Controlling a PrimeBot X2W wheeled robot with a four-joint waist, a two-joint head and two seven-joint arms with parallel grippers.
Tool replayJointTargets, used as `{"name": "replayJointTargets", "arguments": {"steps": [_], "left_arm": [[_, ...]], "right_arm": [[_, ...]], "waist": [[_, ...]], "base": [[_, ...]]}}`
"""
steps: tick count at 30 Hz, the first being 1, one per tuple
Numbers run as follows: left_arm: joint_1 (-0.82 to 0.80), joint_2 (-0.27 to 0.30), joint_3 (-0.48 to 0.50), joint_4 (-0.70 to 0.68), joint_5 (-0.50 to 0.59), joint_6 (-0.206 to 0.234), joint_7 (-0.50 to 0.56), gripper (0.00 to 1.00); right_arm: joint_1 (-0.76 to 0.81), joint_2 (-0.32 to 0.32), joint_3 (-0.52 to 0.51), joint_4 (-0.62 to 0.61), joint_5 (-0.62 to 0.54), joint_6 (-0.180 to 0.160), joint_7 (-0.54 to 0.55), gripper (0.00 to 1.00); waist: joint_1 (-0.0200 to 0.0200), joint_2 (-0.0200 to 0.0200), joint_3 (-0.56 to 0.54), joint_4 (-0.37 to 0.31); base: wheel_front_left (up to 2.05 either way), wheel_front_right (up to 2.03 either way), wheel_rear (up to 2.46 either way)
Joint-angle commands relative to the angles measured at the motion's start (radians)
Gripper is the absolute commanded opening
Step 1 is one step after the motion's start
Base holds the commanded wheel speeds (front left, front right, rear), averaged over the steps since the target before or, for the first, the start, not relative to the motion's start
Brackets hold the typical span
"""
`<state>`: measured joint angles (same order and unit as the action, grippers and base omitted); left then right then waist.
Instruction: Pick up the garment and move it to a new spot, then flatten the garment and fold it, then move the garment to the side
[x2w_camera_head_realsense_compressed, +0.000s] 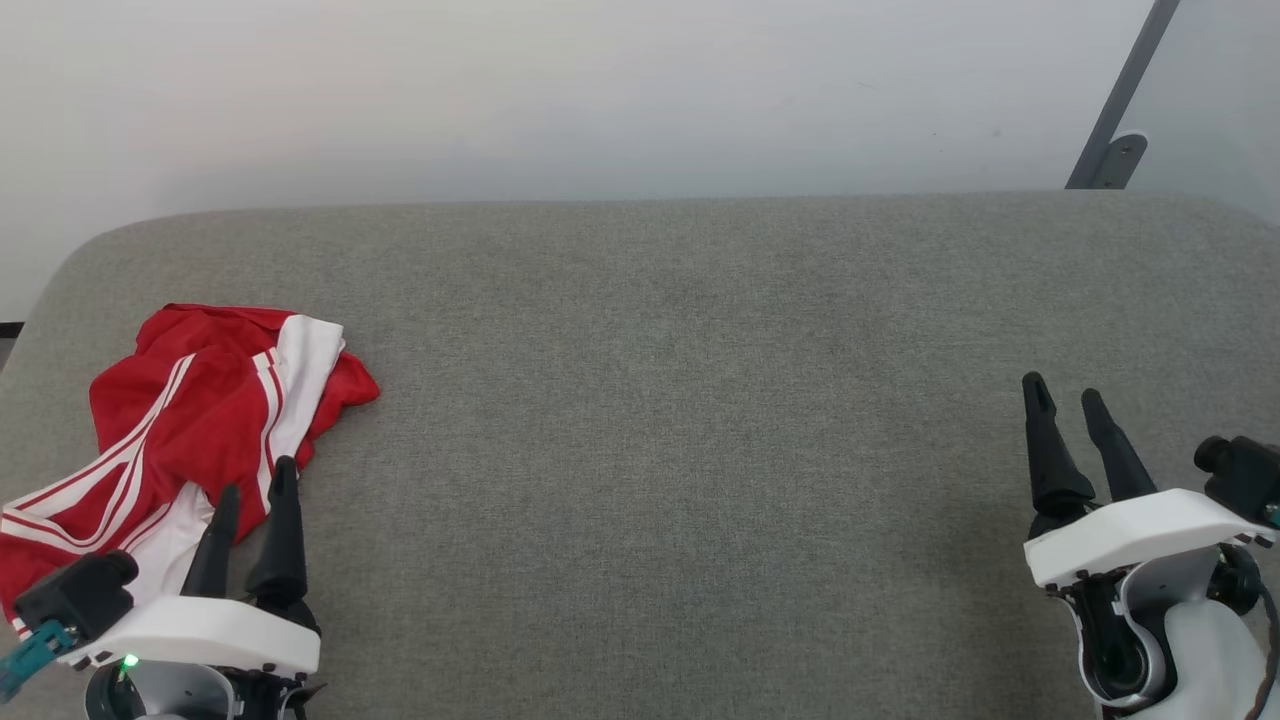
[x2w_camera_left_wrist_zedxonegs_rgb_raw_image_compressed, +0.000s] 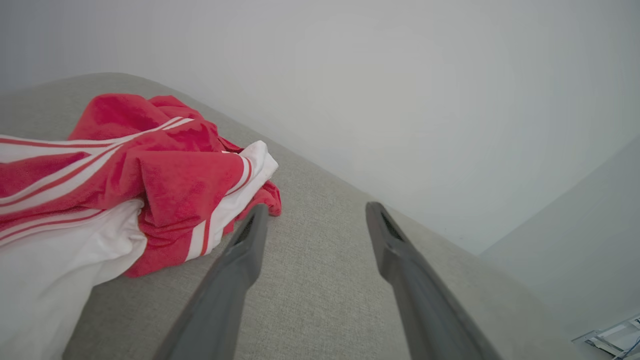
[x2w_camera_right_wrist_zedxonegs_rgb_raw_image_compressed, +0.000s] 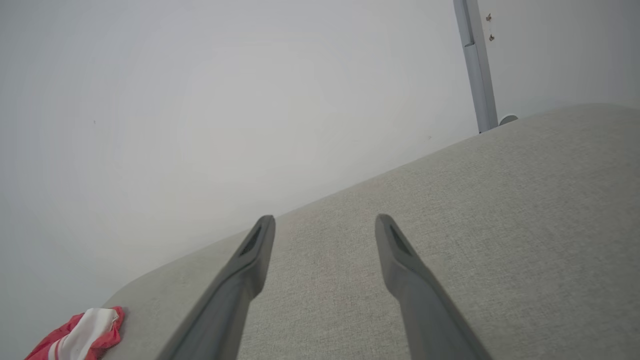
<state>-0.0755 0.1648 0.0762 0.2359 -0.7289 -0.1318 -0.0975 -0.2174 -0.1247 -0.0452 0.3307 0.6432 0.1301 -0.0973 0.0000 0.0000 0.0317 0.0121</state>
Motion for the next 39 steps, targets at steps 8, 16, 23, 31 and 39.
{"name": "replayJointTargets", "arguments": {"steps": [8, 16, 23, 31, 39], "left_arm": [[-0.010, 0.016, -0.011, 0.002, 0.139, 0.002, -0.032, 1.00], [0.001, 0.015, -0.016, -0.002, 0.233, 0.005, -0.054, 1.00], [0.013, 0.010, -0.017, -0.006, 0.306, 0.008, -0.073, 1.00], [0.011, 0.011, -0.012, 0.001, 0.365, 0.007, -0.089, 1.00], [0.003, 0.007, 0.000, 0.030, 0.403, 0.003, -0.109, 1.00]], "right_arm": [[-0.034, 0.001, -0.008, -0.007, -0.149, 0.001, -0.033, 1.00], [-0.030, -0.001, -0.008, -0.011, -0.242, 0.001, -0.056, 1.00], [-0.019, 0.001, -0.010, -0.014, -0.320, 0.001, -0.073, 1.00], [-0.010, 0.007, -0.020, -0.021, -0.392, 0.001, -0.090, 1.00], [0.015, 0.016, -0.043, -0.012, -0.460, 0.001, -0.110, 1.00]], "waist": [[0.0000, 0.0000, 0.003, 0.000], [0.0000, 0.0000, 0.002, 0.001], [0.0000, 0.0000, 0.004, 0.003], [0.0000, 0.0000, 0.010, 0.010], [0.0000, 0.0000, 0.014, 0.013]], "base": [[0.00, 0.00, 0.00], [0.00, 0.00, 0.00], [0.00, 0.00, 0.00], [0.00, 0.00, 0.00], [0.00, 0.00, 0.00]]}}
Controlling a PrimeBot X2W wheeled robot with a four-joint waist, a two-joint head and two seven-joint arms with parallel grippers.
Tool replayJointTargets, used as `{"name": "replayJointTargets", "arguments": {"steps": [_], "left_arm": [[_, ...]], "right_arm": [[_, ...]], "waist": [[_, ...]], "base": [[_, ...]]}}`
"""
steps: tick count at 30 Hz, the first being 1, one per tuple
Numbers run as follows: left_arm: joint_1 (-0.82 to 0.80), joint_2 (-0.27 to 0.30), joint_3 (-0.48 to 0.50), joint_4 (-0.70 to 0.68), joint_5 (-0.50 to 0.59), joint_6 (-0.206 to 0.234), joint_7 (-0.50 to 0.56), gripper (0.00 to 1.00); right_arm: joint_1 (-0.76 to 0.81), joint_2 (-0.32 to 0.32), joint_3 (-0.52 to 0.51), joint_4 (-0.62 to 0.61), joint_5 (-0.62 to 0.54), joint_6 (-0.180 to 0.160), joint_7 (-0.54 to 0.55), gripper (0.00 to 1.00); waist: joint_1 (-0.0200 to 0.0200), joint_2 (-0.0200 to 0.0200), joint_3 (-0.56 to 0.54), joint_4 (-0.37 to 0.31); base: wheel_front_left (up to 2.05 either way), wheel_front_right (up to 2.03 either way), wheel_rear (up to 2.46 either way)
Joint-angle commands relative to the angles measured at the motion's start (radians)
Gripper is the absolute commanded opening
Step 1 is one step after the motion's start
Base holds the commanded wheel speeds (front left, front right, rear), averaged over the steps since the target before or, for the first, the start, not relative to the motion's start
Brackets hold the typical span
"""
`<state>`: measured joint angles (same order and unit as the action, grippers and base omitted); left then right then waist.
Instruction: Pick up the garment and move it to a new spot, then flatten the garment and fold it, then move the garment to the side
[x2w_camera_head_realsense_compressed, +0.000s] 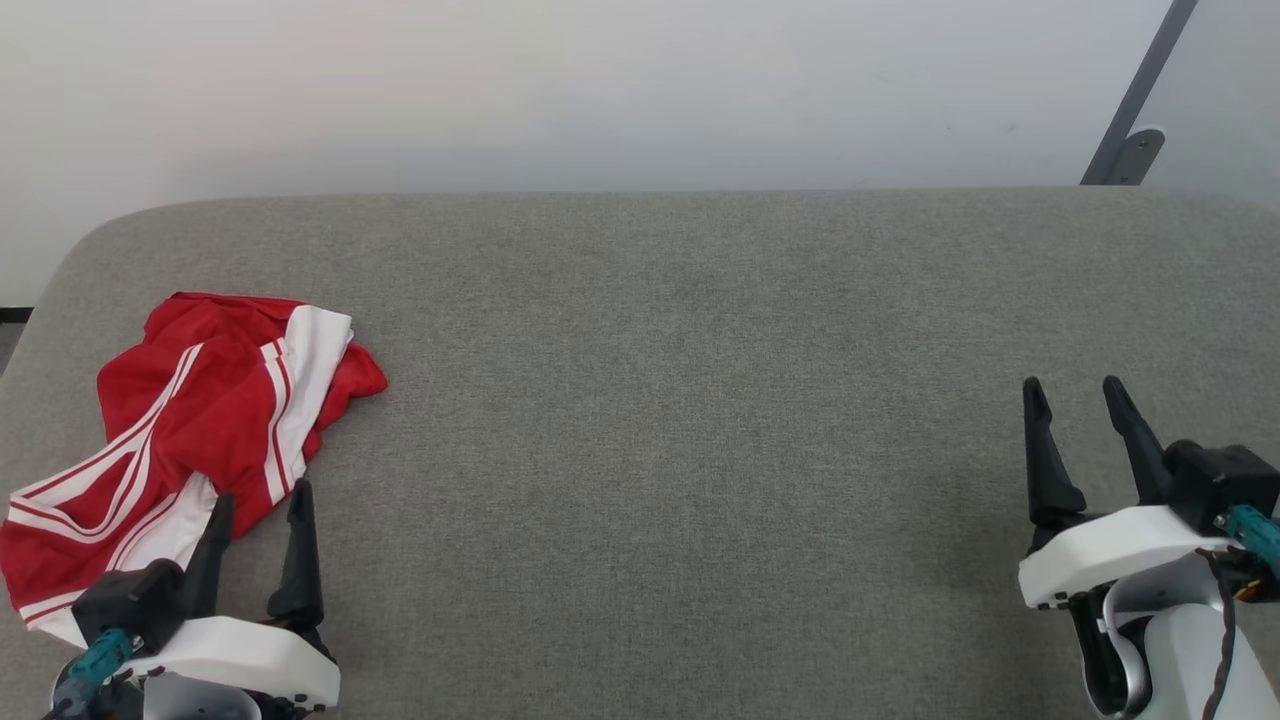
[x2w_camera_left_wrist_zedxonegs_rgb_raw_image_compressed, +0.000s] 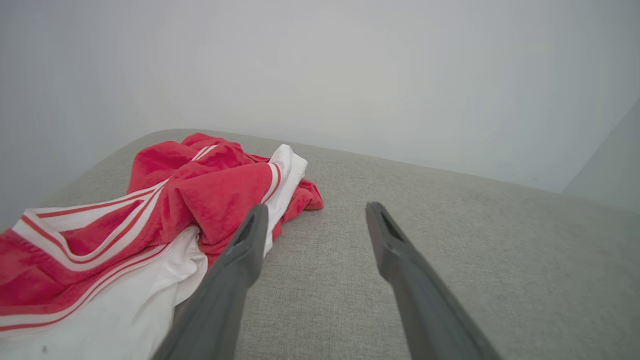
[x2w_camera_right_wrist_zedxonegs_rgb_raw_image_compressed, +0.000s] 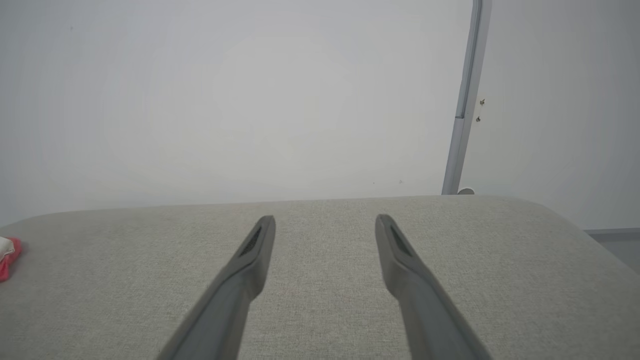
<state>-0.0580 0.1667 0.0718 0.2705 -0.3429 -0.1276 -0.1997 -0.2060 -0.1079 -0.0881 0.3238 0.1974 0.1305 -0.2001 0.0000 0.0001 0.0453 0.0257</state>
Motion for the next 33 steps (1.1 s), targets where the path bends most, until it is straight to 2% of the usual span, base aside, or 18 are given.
{"name": "replayJointTargets", "arguments": {"steps": [1, 21, 30, 33], "left_arm": [[-0.015, 0.005, 0.004, -0.004, 0.017, -0.002, -0.007, 1.00], [-0.032, 0.035, -0.006, 0.037, 0.161, -0.003, -0.050, 1.00], [-0.034, 0.027, -0.010, 0.054, 0.189, -0.003, -0.062, 1.00], [-0.023, 0.015, 0.001, 0.058, 0.207, -0.003, -0.068, 1.00]], "right_arm": [[0.003, -0.001, 0.000, -0.005, -0.014, 0.000, -0.007, 1.00], [0.000, 0.019, -0.041, 0.005, -0.161, 0.000, -0.049, 1.00], [0.000, 0.026, -0.027, 0.010, -0.200, 0.000, -0.063, 1.00], [-0.004, 0.028, -0.007, 0.020, -0.218, 0.000, -0.067, 1.00]], "waist": [[0.0000, -0.0001, 0.000, 0.000], [0.0000, -0.0001, 0.024, 0.005], [0.0000, -0.0001, 0.027, 0.083], [0.0000, -0.0001, 0.026, 0.137]], "base": [[0.00, 0.00, 0.00], [0.00, 0.00, 0.00], [0.00, 0.00, 0.00], [0.00, 0.00, 0.00]]}}
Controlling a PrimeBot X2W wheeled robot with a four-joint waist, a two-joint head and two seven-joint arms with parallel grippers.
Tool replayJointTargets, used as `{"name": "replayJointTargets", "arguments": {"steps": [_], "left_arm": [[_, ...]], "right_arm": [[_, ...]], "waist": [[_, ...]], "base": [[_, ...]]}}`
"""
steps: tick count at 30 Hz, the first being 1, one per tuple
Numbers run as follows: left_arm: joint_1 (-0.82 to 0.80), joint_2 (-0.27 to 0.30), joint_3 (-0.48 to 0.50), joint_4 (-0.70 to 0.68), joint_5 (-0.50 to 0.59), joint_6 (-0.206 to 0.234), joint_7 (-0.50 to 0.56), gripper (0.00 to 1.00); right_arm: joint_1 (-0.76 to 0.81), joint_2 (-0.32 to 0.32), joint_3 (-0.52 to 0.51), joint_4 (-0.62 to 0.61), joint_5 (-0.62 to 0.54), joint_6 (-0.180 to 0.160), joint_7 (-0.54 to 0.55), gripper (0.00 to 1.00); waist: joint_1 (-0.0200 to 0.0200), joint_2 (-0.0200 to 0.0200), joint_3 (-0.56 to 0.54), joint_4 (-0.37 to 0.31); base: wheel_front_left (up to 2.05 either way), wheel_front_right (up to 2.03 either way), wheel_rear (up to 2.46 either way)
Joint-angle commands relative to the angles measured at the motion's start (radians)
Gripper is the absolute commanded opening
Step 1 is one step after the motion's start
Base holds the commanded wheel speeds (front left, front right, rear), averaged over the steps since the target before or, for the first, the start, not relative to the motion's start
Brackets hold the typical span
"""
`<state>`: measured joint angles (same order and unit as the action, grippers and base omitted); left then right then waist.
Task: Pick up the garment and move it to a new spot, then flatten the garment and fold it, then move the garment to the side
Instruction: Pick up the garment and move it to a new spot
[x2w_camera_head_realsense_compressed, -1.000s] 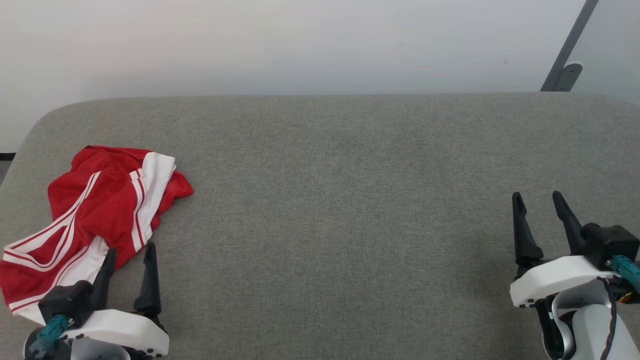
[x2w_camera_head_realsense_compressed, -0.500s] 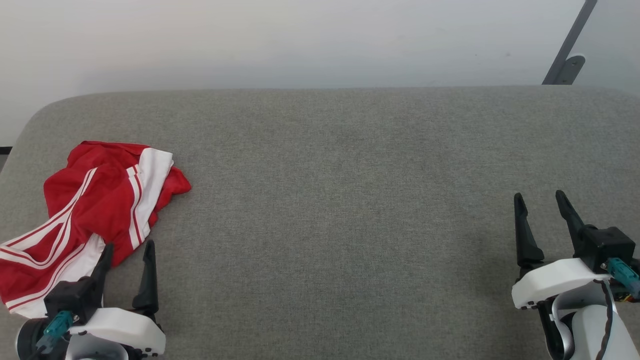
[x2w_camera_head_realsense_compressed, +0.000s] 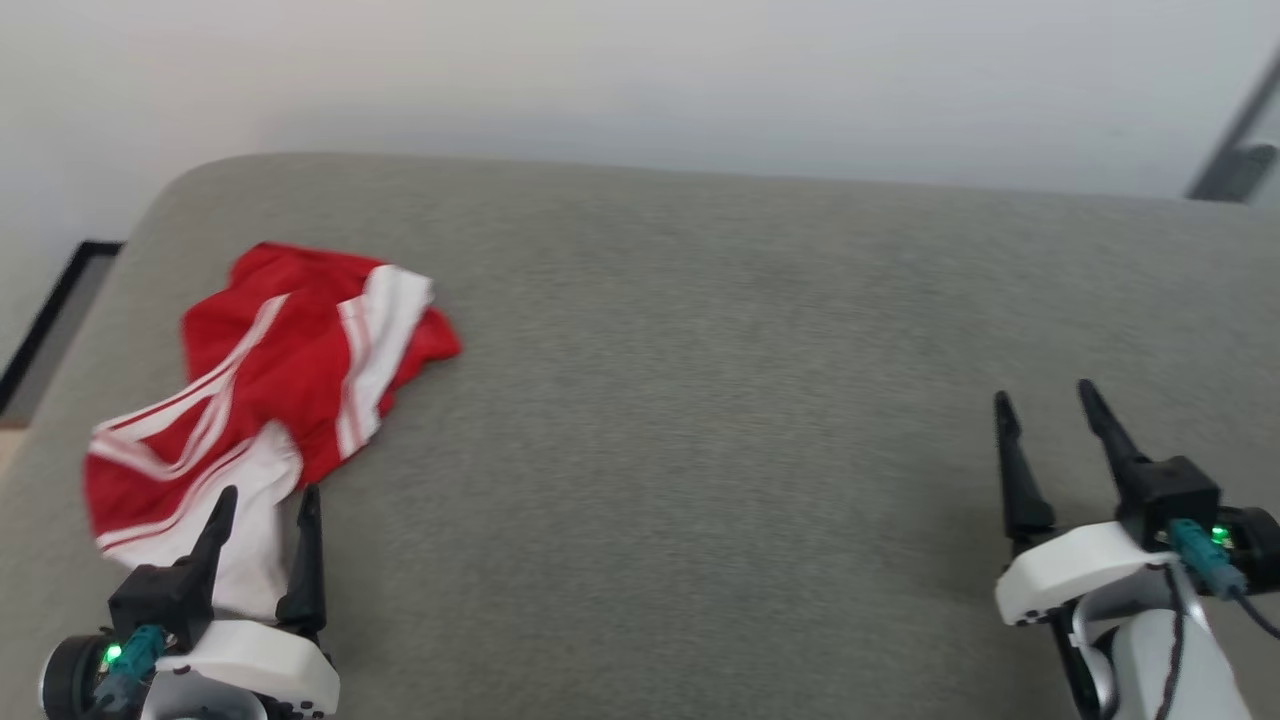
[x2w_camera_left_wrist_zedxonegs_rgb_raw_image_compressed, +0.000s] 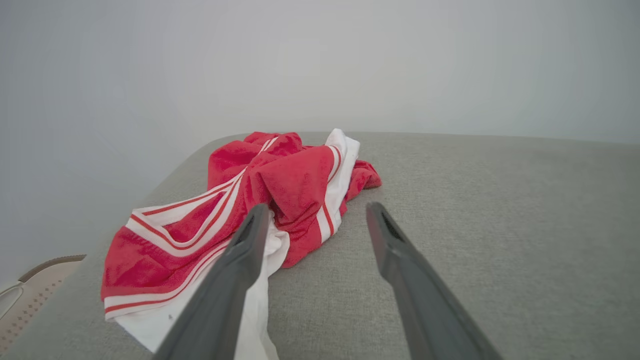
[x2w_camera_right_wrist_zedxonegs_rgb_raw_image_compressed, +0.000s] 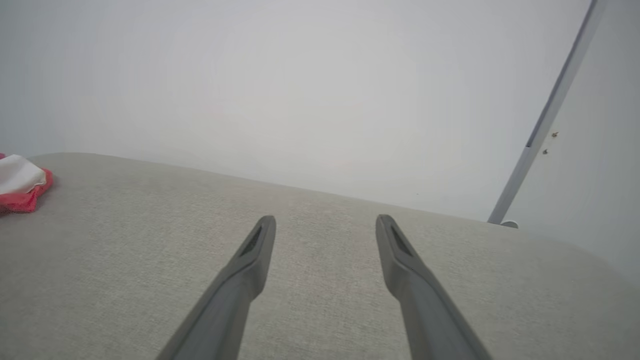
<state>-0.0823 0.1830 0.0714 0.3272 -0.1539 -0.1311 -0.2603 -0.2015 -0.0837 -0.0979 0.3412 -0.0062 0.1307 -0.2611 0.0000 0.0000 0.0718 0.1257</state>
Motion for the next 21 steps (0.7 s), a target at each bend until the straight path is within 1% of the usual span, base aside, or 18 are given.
{"name": "replayJointTargets", "arguments": {"steps": [1, 10, 15, 18, 21], "left_arm": [[0.008, -0.006, 0.012, 0.001, 0.012, 0.001, -0.007, 1.00], [0.034, -0.052, 0.059, -0.007, 0.019, 0.001, -0.006, 1.00], [0.061, -0.081, 0.088, -0.019, 0.024, 0.002, -0.006, 1.00], [0.078, -0.096, 0.102, -0.024, 0.026, 0.002, -0.006, 1.00], [0.097, -0.105, 0.131, -0.039, 0.017, 0.002, -0.006, 1.00]], "right_arm": [[-0.011, 0.005, 0.015, 0.007, -0.009, 0.000, -0.006, 1.00], [-0.029, 0.013, 0.086, 0.047, 0.019, 0.000, -0.005, 1.00], [-0.022, 0.020, 0.111, 0.075, 0.067, 0.000, -0.005, 1.00], [-0.017, 0.026, 0.137, 0.093, 0.103, 0.000, -0.005, 1.00], [-0.040, 0.028, 0.179, 0.110, 0.132, 0.000, -0.005, 1.00]], "waist": [[0.0000, 0.0000, -0.003, 0.052], [0.0000, 0.0000, -0.017, 0.229], [0.0000, 0.0000, -0.032, 0.321], [0.0000, 0.0000, -0.040, 0.363], [0.0000, 0.0000, -0.033, 0.373]], "base": [[0.00, 0.00, 0.00], [0.00, 0.00, 0.00], [0.00, 0.00, 0.00], [0.00, 0.00, 0.00], [0.00, 0.00, 0.00]]}}
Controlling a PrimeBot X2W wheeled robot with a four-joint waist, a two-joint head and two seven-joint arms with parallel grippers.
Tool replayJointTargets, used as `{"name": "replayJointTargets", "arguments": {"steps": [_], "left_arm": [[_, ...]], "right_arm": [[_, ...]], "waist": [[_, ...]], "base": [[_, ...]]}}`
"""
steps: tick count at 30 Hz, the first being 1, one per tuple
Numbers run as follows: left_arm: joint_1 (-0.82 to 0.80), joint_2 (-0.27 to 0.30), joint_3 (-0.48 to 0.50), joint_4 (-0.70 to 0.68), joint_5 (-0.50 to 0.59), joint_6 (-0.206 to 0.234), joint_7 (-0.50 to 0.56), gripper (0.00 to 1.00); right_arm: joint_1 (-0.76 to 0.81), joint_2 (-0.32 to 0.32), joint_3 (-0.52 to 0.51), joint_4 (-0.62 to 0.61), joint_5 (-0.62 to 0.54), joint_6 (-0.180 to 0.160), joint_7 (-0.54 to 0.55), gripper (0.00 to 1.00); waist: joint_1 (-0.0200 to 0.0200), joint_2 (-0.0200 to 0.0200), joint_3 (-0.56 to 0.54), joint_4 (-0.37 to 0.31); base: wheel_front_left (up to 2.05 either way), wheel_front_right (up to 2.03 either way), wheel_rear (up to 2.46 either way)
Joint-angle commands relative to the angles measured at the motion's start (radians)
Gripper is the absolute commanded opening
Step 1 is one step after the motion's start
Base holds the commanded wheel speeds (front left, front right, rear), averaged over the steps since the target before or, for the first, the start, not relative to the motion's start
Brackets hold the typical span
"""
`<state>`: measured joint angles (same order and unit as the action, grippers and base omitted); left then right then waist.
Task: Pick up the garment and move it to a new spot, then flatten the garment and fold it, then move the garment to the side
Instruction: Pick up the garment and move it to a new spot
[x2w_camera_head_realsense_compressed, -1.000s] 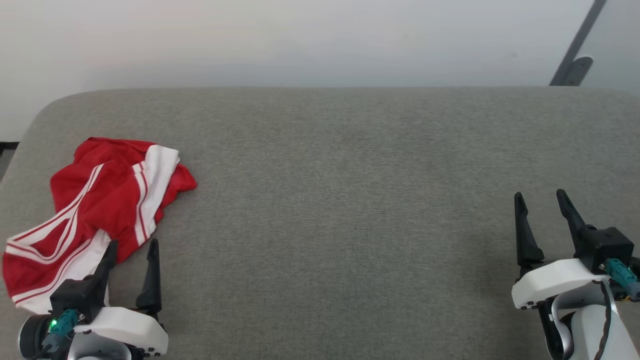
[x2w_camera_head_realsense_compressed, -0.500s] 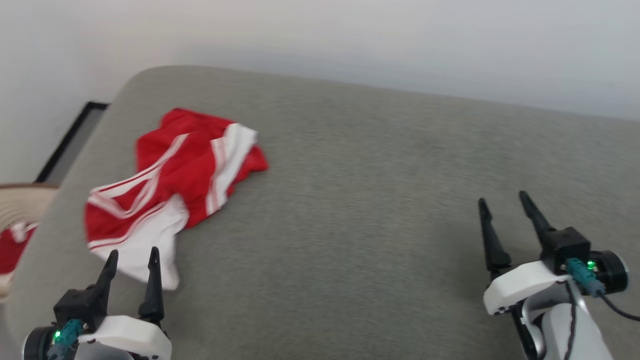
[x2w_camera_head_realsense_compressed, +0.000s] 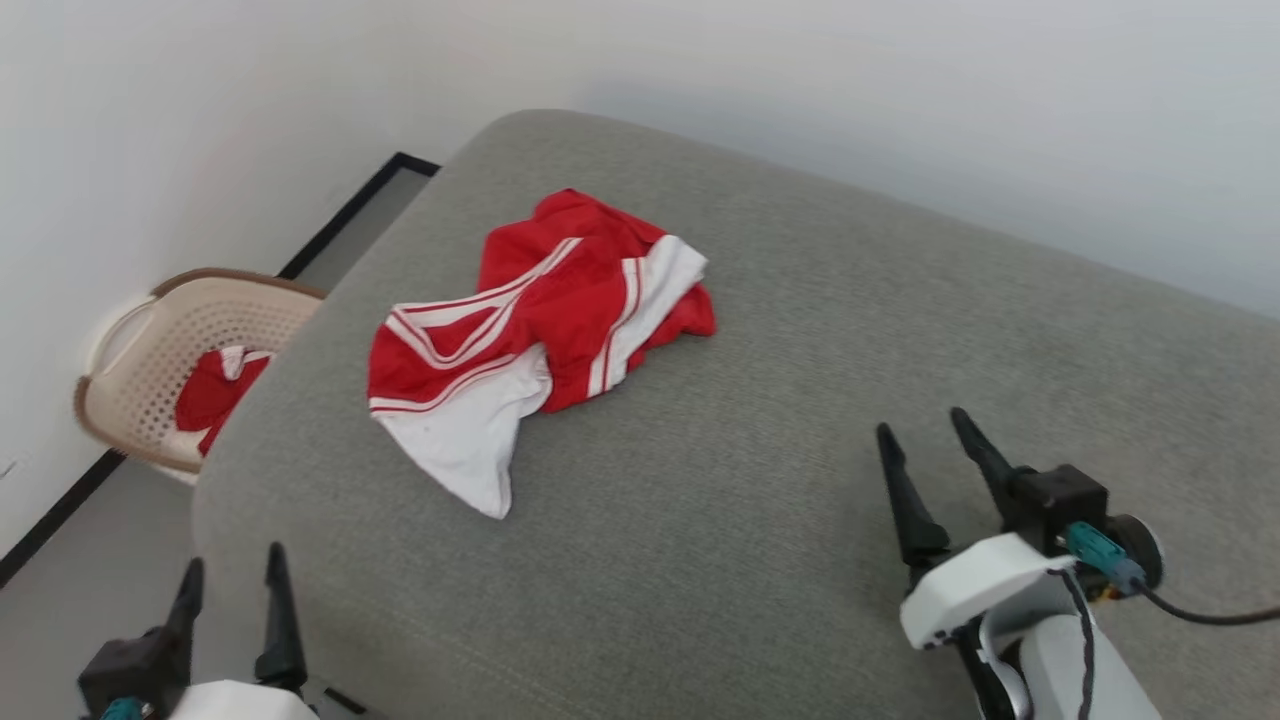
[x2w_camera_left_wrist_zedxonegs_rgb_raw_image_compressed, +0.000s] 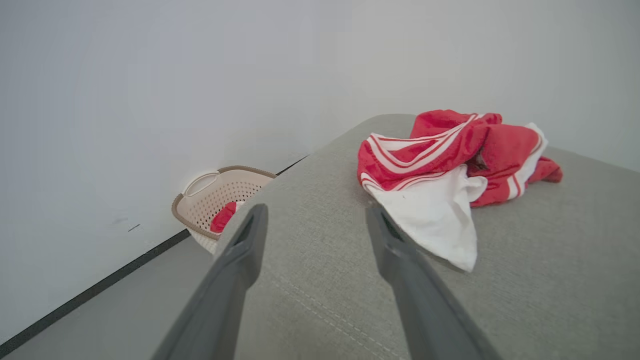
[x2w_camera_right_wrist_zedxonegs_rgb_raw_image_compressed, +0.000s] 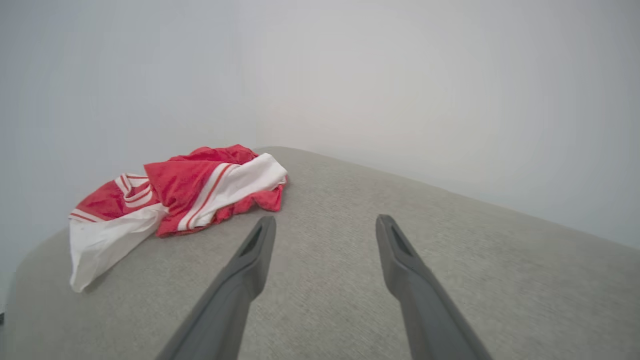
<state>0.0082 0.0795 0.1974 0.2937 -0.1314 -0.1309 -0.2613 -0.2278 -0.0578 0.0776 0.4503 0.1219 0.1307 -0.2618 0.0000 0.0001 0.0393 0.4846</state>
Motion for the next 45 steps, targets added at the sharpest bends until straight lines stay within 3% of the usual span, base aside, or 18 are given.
{"name": "replayJointTargets", "arguments": {"steps": [1, 6, 9, 13, 19, 20, 25, 30, 37, 41, 42, 43, 44, 45], "left_arm": [[0.011, -0.005, 0.011, -0.011, -0.007, 0.002, -0.006, 1.00], [0.013, -0.014, 0.013, -0.015, -0.004, 0.001, -0.006, 1.00], [-0.021, 0.010, -0.045, -0.005, -0.014, 0.001, -0.006, 1.00], [-0.101, 0.080, -0.118, -0.004, -0.061, 0.001, -0.005, 1.00], [-0.302, 0.275, -0.268, 0.071, -0.192, 0.001, -0.005, 1.00], [-0.302, 0.275, -0.268, 0.071, -0.192, 0.001, -0.005, 1.00], [-0.462, 0.478, -0.455, 0.210, -0.399, 0.001, 0.023, 1.00], [-0.568, 0.665, -0.648, 0.298, -0.671, 0.001, 0.198, 1.00], [-0.632, 0.815, -0.806, 0.289, -1.003, 0.001, 0.406, 1.00], [-0.665, 0.839, -0.899, 0.308, -1.108, 0.001, 0.473, 1.00], [-0.674, 0.835, -0.914, 0.313, -1.121, 0.002, 0.478, 0.87], [-0.681, 0.834, -0.930, 0.318, -1.130, 0.002, 0.476, 0.38], [-0.689, 0.830, -0.943, 0.318, -1.142, 0.002, 0.461, 0.00], [-0.699, 0.825, -0.950, 0.320, -1.152, 0.002, 0.440, 0.00]], "right_arm": [[-0.019, 0.002, 0.014, 0.006, 0.013, 0.000, -0.005, 1.00], [-0.044, 0.005, 0.042, 0.024, 0.038, 0.000, -0.004, 1.00], [-0.047, 0.006, 0.044, 0.021, 0.043, 0.000, -0.004, 1.00], [-0.078, 0.005, 0.049, 0.011, 0.028, 0.000, -0.004, 1.00], [-0.122, 0.006, 0.022, -0.015, -0.008, 0.000, -0.004, 1.00], [-0.122, 0.006, 0.022, -0.015, -0.008, 0.000, -0.004, 1.00], [-0.156, 0.006, 0.028, -0.052, 0.005, 0.000, -0.004, 1.00], [-0.181, 0.007, 0.039, -0.096, 0.039, 0.000, -0.004, 1.00], [-0.199, 0.007, 0.050, -0.147, 0.062, 0.000, -0.004, 1.00], [-0.213, 0.007, 0.047, -0.170, 0.060, 0.000, -0.004, 1.00], [-0.213, 0.007, 0.047, -0.172, 0.060, 0.000, -0.004, 1.00], [-0.211, 0.007, 0.045, -0.174, 0.060, 0.000, -0.004, 1.00], [-0.210, 0.007, 0.044, -0.176, 0.062, 0.000, -0.004, 1.00], [-0.207, 0.006, 0.042, -0.178, 0.065, 0.000, -0.004, 1.00]], "waist": [[0.0000, -0.0001, 0.002, 0.017], [0.0000, -0.0001, 0.016, 0.019], [0.0000, -0.0001, 0.034, -0.002], [0.0000, -0.0001, 0.108, -0.082], [0.0000, -0.0001, 0.235, -0.209], [0.0000, -0.0001, 0.235, -0.209], [0.0000, -0.0001, 0.328, -0.313], [0.0000, -0.0001, 0.396, -0.403], [0.0000, -0.0001, 0.470, -0.482], [0.0000, -0.0001, 0.506, -0.509], [0.0000, -0.0001, 0.508, -0.512], [0.0000, -0.0001, 0.508, -0.514], [0.0000, -0.0001, 0.506, -0.516], [0.0000, -0.0001, 0.501, -0.517]], "base": [[0.00, 0.00, 0.00], [0.00, 0.00, 0.00], [0.00, 0.00, 0.00], [0.00, 0.00, 0.00], [0.00, 0.00, 0.00], [0.00, 0.00, 0.00], [0.00, 0.00, 0.00], [0.00, 0.00, 0.00], [0.00, 0.00, 0.00], [0.00, 0.00, 0.00], [0.00, 0.00, 0.00], [0.00, 0.00, 0.00], [0.00, 0.00, 0.00], [0.00, 0.00, 0.00]]}}
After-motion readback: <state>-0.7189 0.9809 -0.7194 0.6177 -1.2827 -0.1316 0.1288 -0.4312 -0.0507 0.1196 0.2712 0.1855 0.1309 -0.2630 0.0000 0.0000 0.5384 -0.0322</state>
